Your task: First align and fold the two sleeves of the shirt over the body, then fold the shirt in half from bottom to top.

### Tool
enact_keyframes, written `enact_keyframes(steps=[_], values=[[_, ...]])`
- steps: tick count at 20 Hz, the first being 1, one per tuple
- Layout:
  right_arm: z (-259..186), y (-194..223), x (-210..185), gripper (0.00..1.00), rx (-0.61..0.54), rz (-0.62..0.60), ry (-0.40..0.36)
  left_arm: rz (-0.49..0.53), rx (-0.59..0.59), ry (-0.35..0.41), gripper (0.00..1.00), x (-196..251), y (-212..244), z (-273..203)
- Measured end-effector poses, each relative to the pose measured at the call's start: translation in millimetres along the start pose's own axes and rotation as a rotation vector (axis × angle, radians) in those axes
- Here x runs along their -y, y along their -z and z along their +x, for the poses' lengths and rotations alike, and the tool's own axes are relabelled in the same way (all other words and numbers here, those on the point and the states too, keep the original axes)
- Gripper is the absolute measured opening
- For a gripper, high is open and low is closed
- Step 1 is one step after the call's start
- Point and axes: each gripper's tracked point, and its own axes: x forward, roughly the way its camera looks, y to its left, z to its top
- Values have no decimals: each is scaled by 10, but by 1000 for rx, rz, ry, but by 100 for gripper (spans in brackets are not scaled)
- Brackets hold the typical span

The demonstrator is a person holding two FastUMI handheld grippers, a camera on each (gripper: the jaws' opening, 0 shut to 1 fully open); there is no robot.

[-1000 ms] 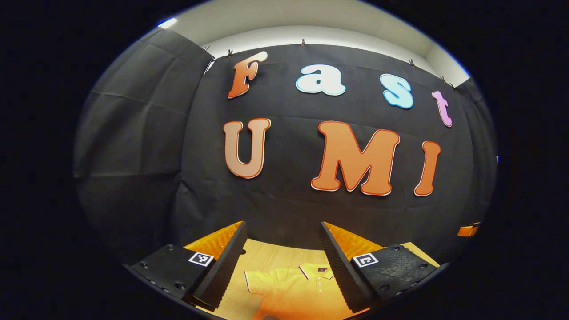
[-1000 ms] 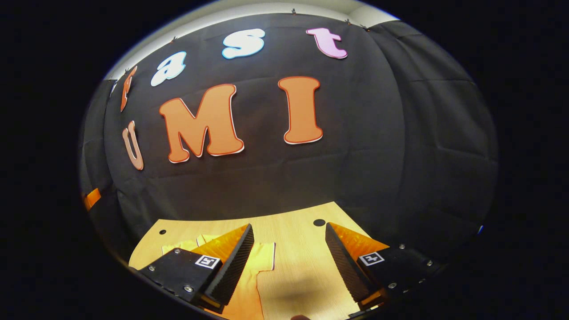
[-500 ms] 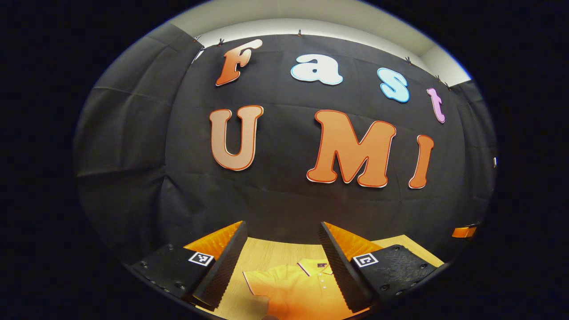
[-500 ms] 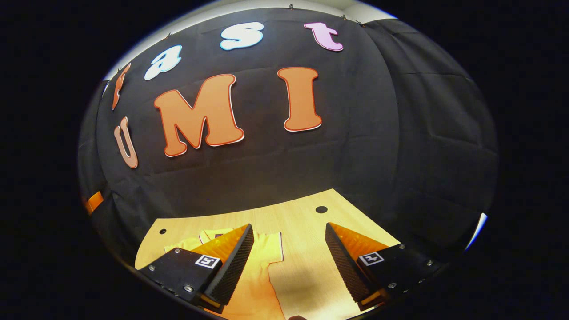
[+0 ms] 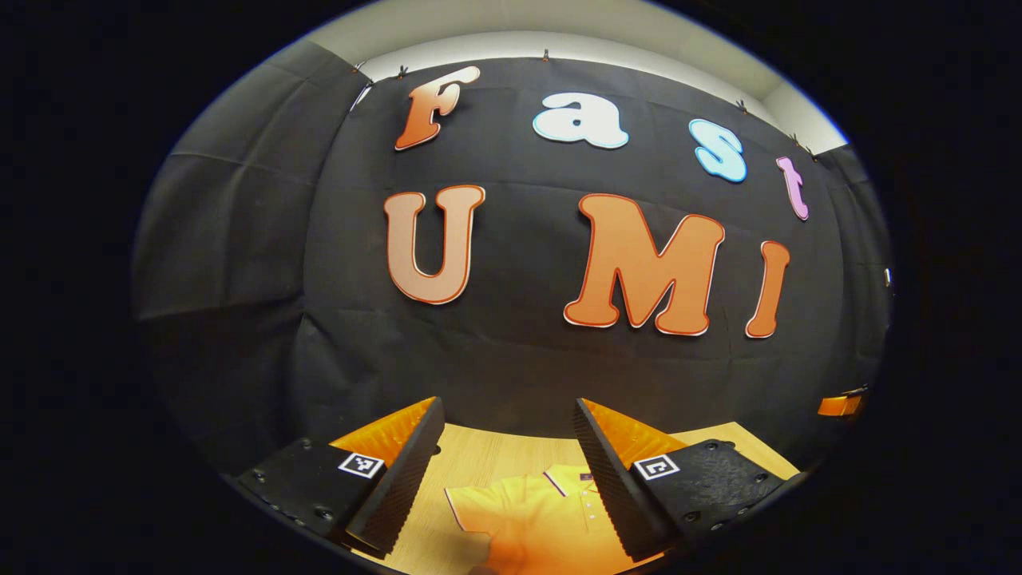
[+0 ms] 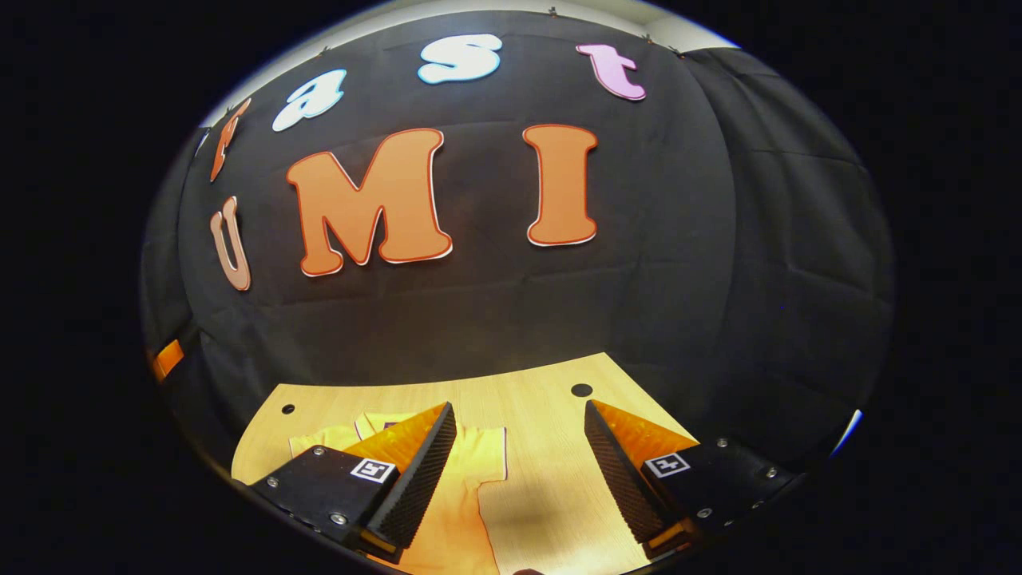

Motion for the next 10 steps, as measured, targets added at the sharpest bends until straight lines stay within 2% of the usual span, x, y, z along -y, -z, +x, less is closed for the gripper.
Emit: enact_keyframes(steps=[2,6,10], values=[[135,-32,-62,100,-28,-31,-8,-4,-12,5,98,-15,36,12],[493,-33,-165,98,-115,-110,11,1,-23,2,98,-86,46,35],[920,281,-385,98,-303,-62,-56,13,-37,-3,98,-178,94,77]])
